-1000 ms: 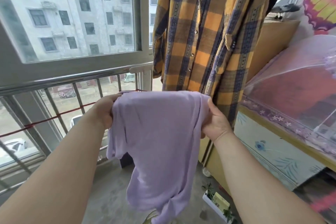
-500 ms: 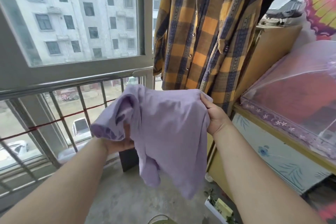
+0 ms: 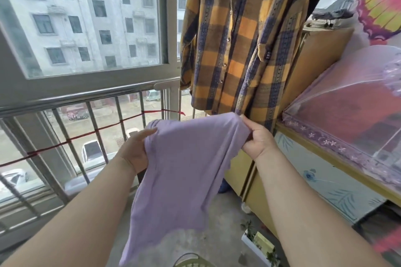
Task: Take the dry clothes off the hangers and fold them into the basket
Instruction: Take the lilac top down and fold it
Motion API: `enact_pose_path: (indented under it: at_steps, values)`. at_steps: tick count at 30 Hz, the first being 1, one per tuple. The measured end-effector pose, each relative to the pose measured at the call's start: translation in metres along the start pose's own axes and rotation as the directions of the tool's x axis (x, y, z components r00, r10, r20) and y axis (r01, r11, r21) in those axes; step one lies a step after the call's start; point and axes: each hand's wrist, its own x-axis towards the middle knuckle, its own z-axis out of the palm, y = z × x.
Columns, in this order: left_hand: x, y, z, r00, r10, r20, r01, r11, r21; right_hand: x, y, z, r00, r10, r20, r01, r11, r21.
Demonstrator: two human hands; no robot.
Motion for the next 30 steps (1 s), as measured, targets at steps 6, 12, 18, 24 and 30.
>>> enact_pose_path:
  at_steps: [6,12,18,24,30]
  values:
    - [0.018,0.006,0.009,0.949,0.062,-0.309,-0.006,0.983,0.181,-0.004,0.017,-0.003,0.992,0.116,-0.052,-0.127,0.902,-0.412]
    - [0.025,0.023,0.005,0.92,0.139,-0.366,0.031,0.907,0.421,0.004,-0.001,0.001,0.998,-0.055,-0.018,0.041,0.893,-0.449]
    - [0.025,0.045,0.012,0.81,0.466,-0.357,0.077,0.518,0.852,0.009,-0.014,0.011,0.916,-0.366,-0.162,0.174,0.729,-0.662]
    - [0.018,0.055,0.009,0.837,0.347,-0.423,-0.126,0.874,0.469,-0.005,-0.015,0.007,0.978,-0.13,0.165,0.197,0.84,-0.506]
    - [0.004,0.053,0.009,0.935,0.248,-0.253,-0.158,0.931,0.33,-0.006,-0.024,0.017,0.963,-0.262,0.065,0.256,0.809,-0.529]
